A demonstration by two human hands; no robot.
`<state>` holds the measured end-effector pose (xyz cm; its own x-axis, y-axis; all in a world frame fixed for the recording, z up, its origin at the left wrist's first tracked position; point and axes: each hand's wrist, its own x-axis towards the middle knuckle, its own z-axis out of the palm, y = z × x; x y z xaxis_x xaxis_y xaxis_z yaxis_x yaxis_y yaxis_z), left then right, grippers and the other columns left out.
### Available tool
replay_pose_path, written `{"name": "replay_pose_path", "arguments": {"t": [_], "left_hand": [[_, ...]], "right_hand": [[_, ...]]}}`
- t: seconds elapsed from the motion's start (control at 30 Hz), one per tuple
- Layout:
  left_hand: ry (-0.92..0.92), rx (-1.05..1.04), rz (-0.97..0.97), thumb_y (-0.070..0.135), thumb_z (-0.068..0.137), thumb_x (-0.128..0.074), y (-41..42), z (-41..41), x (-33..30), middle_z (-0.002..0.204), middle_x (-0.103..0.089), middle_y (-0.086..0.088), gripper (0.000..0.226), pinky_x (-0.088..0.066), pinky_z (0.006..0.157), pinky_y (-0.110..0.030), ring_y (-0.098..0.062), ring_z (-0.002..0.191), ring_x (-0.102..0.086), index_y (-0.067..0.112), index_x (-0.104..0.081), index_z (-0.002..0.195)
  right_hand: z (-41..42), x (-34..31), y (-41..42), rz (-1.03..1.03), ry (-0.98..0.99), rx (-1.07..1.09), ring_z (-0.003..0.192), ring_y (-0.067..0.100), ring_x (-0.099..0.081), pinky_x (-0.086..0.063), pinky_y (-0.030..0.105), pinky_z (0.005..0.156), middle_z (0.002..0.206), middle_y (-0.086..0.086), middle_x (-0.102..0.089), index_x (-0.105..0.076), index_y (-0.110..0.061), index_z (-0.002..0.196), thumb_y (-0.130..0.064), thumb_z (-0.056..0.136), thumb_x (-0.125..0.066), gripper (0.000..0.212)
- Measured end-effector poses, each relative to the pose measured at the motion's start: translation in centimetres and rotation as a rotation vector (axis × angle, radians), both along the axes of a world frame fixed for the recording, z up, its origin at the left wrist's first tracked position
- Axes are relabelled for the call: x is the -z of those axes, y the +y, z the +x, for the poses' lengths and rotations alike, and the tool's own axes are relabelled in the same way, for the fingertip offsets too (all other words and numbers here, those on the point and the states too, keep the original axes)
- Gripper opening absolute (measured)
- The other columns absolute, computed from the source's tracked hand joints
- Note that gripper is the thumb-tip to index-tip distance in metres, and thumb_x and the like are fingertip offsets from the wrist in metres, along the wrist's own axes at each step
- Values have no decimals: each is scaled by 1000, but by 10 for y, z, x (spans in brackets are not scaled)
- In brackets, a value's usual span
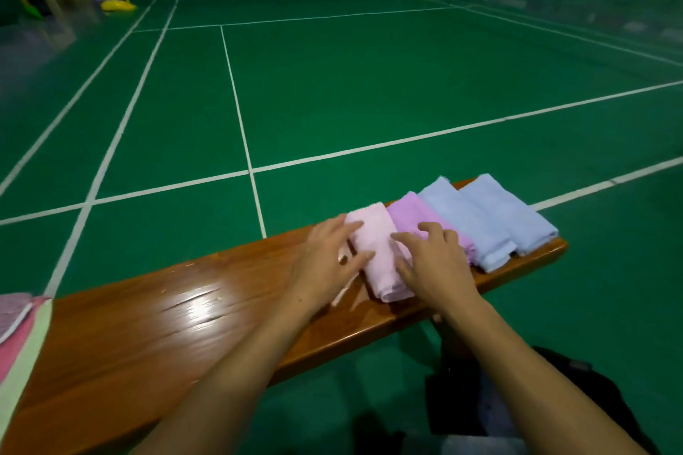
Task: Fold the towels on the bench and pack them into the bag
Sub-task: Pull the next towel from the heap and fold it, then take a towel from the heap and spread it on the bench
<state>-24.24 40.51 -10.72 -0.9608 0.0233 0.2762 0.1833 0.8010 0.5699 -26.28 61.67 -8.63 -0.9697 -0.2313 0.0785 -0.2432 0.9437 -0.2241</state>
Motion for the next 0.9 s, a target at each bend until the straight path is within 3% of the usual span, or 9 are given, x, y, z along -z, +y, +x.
{"name": "replay_pose_path", "arguments": {"t": [0.1, 0.27, 0.4, 0.53, 0.67, 0.77, 0.9], "left_hand": [[-71, 65, -197, 68, 99, -48, 28, 0, 28, 167, -39, 4, 63, -34, 122, -43, -20, 152, -35, 35, -52, 152], [-48, -1, -287, 69, 98, -47, 39, -8, 30, 161, -45, 6, 58, -38, 115, -43, -20, 144, -42, 37, -54, 146], [-129, 52, -195, 65, 97, -55, 33, -1, 19, 163, -43, 6, 60, -39, 115, -43, -19, 146, -40, 36, -52, 149], [-101, 67, -90, 56, 100, -59, 8, 15, -3, 147, -57, 8, 50, -45, 110, -35, -13, 134, -51, 32, -57, 143], [34, 32, -216, 52, 103, -57, -48, 45, -42, 130, -66, 13, 35, -51, 99, -36, -9, 119, -58, 31, -65, 129], [151, -65, -376, 50, 103, -57, -97, 79, -78, 109, -71, 18, 24, -51, 74, -27, -5, 98, -65, 32, -68, 113], [143, -217, -536, 52, 100, -60, -171, 130, -94, 91, -69, 20, 17, -53, 59, -29, -5, 82, -68, 35, -65, 101]], "right_hand": [[-3, 9, 10, 62, -61, 2, 137, 33, -43, -43, 46, 111, 157, 8, -45, -47, -39, 153, -48, 109, -41, 46], [-5, 13, 15, 81, -37, -26, 135, 29, -46, -48, 43, 108, 154, 6, -49, -47, -35, 153, -48, 108, -42, 46], [-5, 7, 12, 106, -58, -38, 135, 31, -46, -48, 44, 107, 153, 8, -49, -46, -32, 153, -46, 108, -43, 47], [-1, -2, -3, 95, -16, -50, 131, 28, -49, -49, 40, 105, 150, 7, -52, -50, -27, 149, -45, 107, -47, 45], [12, -15, -32, -134, 74, -172, 126, 21, -53, -51, 36, 96, 143, 1, -58, -58, -26, 141, -41, 105, -53, 39], [27, -24, -67, -345, 157, -335, 116, 15, -58, -55, 35, 88, 127, -5, -63, -62, -25, 130, -35, 103, -59, 29], [52, -33, -132, -496, 178, -501, 103, 7, -58, -52, 29, 88, 113, -10, -63, -64, -24, 120, -33, 101, -62, 22]]}}
